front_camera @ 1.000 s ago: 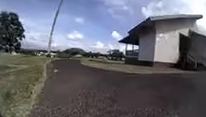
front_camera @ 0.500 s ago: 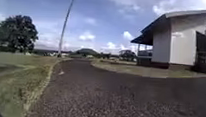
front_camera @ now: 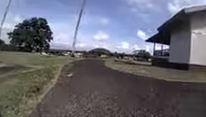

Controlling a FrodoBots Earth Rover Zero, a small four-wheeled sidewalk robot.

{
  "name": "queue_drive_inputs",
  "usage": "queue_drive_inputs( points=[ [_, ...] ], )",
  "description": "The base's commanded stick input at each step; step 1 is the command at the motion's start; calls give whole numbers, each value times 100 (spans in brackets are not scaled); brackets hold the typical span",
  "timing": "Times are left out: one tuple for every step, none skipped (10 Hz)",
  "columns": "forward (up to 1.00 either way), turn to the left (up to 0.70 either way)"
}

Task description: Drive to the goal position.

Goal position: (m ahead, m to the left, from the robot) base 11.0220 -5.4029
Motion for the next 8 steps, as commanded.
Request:
queue_drive_inputs(
  points=[
    [85, 0],
    [85, 0],
    [85, 0],
    [85, 0],
    [85, 0],
    [85, 0],
    [85, 0],
    [85, 0]
  ],
)
